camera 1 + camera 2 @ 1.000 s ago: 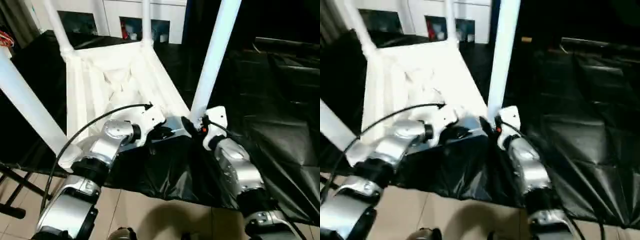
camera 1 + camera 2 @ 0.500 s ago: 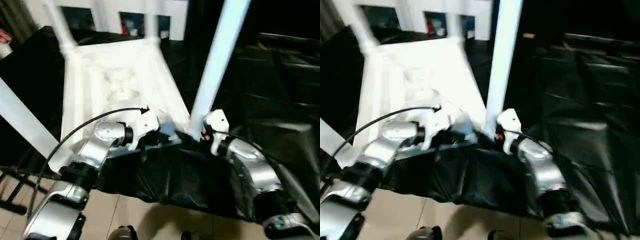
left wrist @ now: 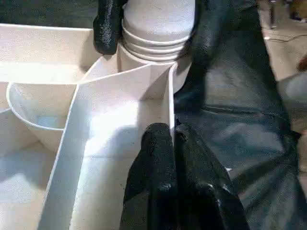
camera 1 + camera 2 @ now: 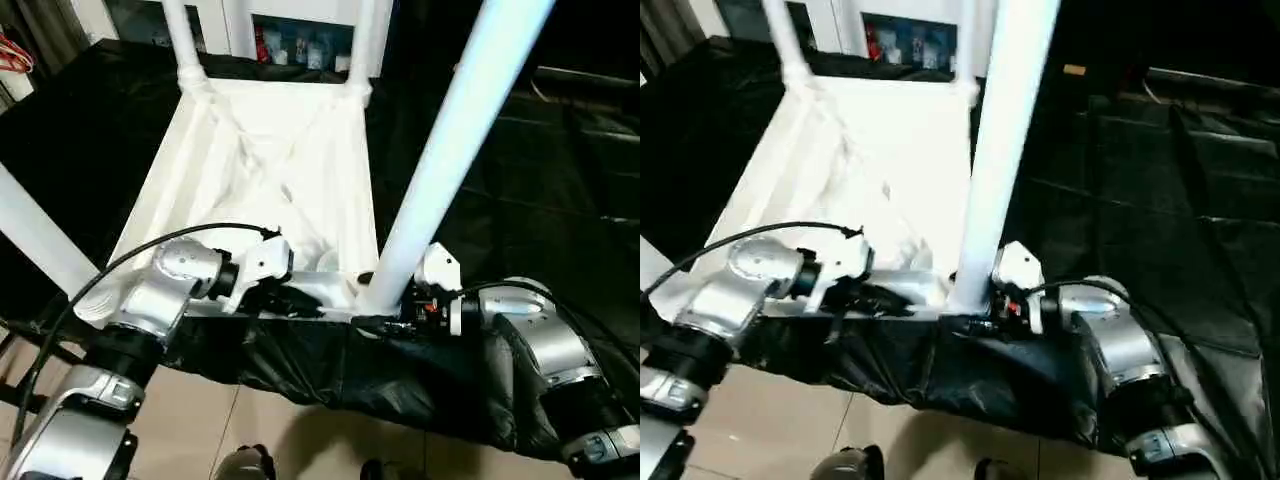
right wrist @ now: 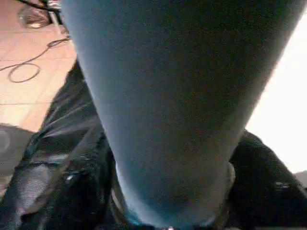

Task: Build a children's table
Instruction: Rotate leg to tighten

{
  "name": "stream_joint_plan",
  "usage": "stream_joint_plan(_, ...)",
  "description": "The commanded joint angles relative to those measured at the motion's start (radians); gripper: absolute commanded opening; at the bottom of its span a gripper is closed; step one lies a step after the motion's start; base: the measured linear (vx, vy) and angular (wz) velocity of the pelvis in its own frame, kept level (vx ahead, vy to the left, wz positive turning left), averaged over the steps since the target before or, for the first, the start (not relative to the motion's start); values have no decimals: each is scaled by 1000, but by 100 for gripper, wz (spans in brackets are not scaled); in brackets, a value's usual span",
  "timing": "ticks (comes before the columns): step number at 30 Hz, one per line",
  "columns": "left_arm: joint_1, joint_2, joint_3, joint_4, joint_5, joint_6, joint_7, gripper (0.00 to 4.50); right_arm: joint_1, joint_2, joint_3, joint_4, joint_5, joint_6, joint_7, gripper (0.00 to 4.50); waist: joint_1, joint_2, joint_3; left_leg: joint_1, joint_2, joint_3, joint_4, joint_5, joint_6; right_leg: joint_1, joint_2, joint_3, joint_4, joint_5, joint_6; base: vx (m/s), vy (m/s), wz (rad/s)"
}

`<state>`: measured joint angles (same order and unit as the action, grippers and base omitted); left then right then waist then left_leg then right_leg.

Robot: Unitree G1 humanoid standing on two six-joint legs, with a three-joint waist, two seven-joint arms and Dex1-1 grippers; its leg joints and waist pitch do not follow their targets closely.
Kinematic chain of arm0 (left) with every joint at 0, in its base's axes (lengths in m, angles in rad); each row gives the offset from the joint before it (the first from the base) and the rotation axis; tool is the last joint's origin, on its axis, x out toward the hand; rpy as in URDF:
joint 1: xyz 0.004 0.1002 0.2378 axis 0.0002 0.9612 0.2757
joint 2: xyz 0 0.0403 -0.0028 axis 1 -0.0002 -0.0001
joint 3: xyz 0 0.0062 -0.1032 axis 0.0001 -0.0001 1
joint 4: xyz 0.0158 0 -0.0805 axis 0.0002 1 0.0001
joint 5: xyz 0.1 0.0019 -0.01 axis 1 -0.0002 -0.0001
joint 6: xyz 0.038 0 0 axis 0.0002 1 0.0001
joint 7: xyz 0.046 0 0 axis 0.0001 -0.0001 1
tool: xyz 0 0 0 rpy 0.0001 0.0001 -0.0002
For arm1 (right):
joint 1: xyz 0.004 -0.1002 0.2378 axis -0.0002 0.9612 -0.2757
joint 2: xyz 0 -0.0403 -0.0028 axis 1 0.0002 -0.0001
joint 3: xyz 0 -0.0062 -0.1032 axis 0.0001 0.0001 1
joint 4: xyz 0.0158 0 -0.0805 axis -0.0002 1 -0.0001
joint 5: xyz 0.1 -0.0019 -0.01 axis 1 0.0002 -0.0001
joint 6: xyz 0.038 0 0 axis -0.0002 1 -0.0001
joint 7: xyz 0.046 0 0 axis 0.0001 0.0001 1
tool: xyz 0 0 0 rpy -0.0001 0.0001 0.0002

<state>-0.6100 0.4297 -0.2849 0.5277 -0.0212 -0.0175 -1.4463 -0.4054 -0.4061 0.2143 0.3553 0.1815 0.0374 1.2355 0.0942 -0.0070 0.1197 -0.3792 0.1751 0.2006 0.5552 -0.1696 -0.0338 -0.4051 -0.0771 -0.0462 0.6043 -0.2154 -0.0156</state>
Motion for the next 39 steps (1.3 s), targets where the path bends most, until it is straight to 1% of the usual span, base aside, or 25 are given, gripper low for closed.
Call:
stream_joint_plan(1, 10, 6, -52, -2, 16, 5, -58, 0, 15, -13, 45, 4, -18, 24, 33, 289, 1, 3, -48, 18, 67, -25, -58, -147, 106, 43, -76, 47, -59, -1, -287, 0, 0, 0)
stream_joint_plan(5, 2, 1, -50, 10, 17, 7, -42, 0, 26, -18, 54, -6, -20, 27, 41, 275, 0, 4, -48, 19, 68, -25, -60, -160, 96, 43, -77, 47, -61, -18, -291, 0, 0, 0)
stream_joint_plan(7, -4, -18, -43, 23, 26, 6, 6, 0, 36, -6, 48, -11, -16, 36, 27, 273, 0, 2, -48, 20, 69, -24, -60, -158, 96, 43, -77, 47, -61, -11, -292, 0, 0, 0)
stream_joint_plan(10, -13, -39, -36, 37, 37, 12, 61, 0, 44, 11, 38, -10, -13, 44, 1, 272, 4, 3, -46, 20, 69, -24, -61, -165, 96, 42, -78, 47, -63, -19, -292, 0, 0, 0)
stream_joint_plan(13, -46, -104, -14, 76, 68, 50, 233, 0, 27, 87, 1, 58, -53, 48, -208, 272, 4, 1, -39, 22, 70, -25, -69, -225, 66, 34, -82, 51, -77, -138, -271, 0, 0, 0)
stream_joint_plan(14, -53, -124, -10, 81, 77, 61, 280, 0, 18, 111, -7, 89, -74, 37, -280, 272, 2, 4, -35, 25, 70, -29, -76, -269, 35, 32, -88, 52, -87, -237, -256, 0, 0, 0)
stream_joint_plan(15, -57, -138, -9, 82, 84, 70, 312, 0, 13, 129, -13, 111, -92, 26, -331, 272, -4, 0, -30, 25, 68, -36, -82, -323, 4, 32, -94, 52, -98, -368, -222, -63, 9, -4)
stream_joint_plan(17, -60, -156, -8, 86, 91, 77, 345, 0, 5, 159, -27, 135, -99, 37, -400, 272, -11, 0, -28, 29, 68, -44, -88, -367, -17, 29, -96, 53, -110, -488, -174, -60, 15, -7)
stream_joint_plan(18, -61, -169, -9, 88, 94, 82, 365, 0, 0, 181, -38, 149, -102, 49, -444, 272, -14, -3, -30, 22, 66, -47, -90, -357, -16, 36, -97, 52, -110, -493, -162, 0, 0, 0)
stream_joint_plan(19, -61, -192, -14, 93, 105, 89, 403, 0, -8, 224, -59, 173, -104, 66, -528, 272, -15, 0, -31, 15, 67, -50, -94, -336, -12, 38, -95, 52, -110, -478, -148, 0, 0, 0)
stream_joint_plan(20, -61, -207, -18, 97, 113, 93, 426, 0, -13, 252, -72, 187, -105, 75, -580, 272, -16, 6, -33, 22, 68, -47, -94, -343, -15, 28, -93, 53, -112, -454, -149, 0, 0, 0)
stream_joint_plan(21, -57, -239, -22, 96, 127, 110, 473, 0, -18, 304, -83, 205, -113, 76, -662, 272, -19, 5, -32, 23, 68, -47, -95, -353, -23, 27, -92, 54, -110, -441, -154, 0, 0, 0)
stream_joint_plan(22, -57, -239, -22, 96, 127, 110, 473, 0, -18, 304, -83, 205, -113, 76, -662, 272, -21, 4, -31, 25, 67, -47, -96, -367, -28, 25, -92, 54, -112, -445, -153, 0, 0, 0)
stream_joint_plan(23, -55, -261, -26, 98, 139, 118, 507, 0, -20, 342, -82, 216, -127, 69, -723, 272, -19, 6, -32, 28, 66, -48, -95, -372, -28, 24, -92, 54, -114, -449, -150, 0, 0, 0)
stream_joint_plan(24, -54, -274, -29, 99, 147, 123, 529, 0, -22, 366, -82, 224, -137, 65, -762, 272, -23, 8, -32, 31, 67, -45, -96, -380, -32, 19, -91, 57, -115, -437, -153, 0, 0, 0)
stream_joint_plan(26, -54, -304, -31, 102, 155, 137, 569, 0, -22, 419, -73, 228, -147, 55, -820, 272, -24, 9, -31, 31, 66, -46, -98, -395, -35, 19, -89, 56, -116, -437, -147, 0, 0, 0)
stream_joint_plan(27, -54, -304, -31, 102, 155, 137, 569, 0, -22, 419, -73, 228, -147, 55, -820, 272, -25, 8, -31, 31, 65, -45, -99, -403, -35, 18, -89, 57, -117, -435, -142, 0, 0, 0)
stream_joint_plan(28, -54, -314, -34, 101, 156, 140, 581, 0, -22, 442, -63, 227, -148, 48, -837, 307, -25, 8, -32, 31, 65, -45, -98, -404, -33, 18, -88, 57, -117, -433, -140, 0, 0, 0)
stream_joint_plan(29, -53, -315, -39, 99, 156, 135, 574, 0, -23, 448, -59, 223, -150, 42, -833, 328, -26, 10, -33, 33, 65, -45, -99, -409, -32, 16, -89, 57, -119, -432, -138, 0, 0, 0)
stream_joint_plan(30, -51, -314, -43, 94, 155, 128, 563, 0, -23, 450, -59, 216, -147, 43, -821, 342, -28, 10, -33, 31, 65, -45, -100, -408, -30, 18, -87, 57, -118, -417, -137, 0, 0, 0)
stream_joint_plan(31, -51, -314, -43, 94, 155, 128, 563, 0, -23, 450, -59, 216, -147, 43, -821, 342, -29, 9, -34, 29, 65, -46, -101, -404, -29, 21, -86, 56, -117, -407, -138, 0, 0, 0)
stream_joint_plan(33, -40, -291, -48, 73, 151, 106, 511, 0, -26, 421, -52, 193, -153, 41, -774, 378, -30, 10, -36, 31, 66, -43, -101, -396, -27, 19, -84, 57, -115, -369, -143, 0, 0, 0)
stream_joint_plan(34, -38, -285, -49, 71, 149, 101, 501, 0, -27, 412, -49, 191, -155, 41, -762, 387, -30, 11, -37, 29, 65, -43, -100, -388, -23, 22, -84, 58, -112, -347, -149, 0, 0, 0)
stream_joint_plan(37, -26, -254, -55, 57, 137, 70, 439, 0, -31, 359, -31, 188, -162, 38, -688, 387, -31, 10, -40, 25, 65, -39, -97, -355, -9, 27, -83, 58, -107, -283, -165, 0, 0, 0)
stream_joint_plan(39, -12, -226, -60, 40, 121, 51, 380, 0, -35, 311, -22, 185, -154, 29, -612, 387, -30, 8, -46, 25, 65, -34, -89, -299, 18, 33, -81, 58, -98, -197, -192, 0, 0, 0)
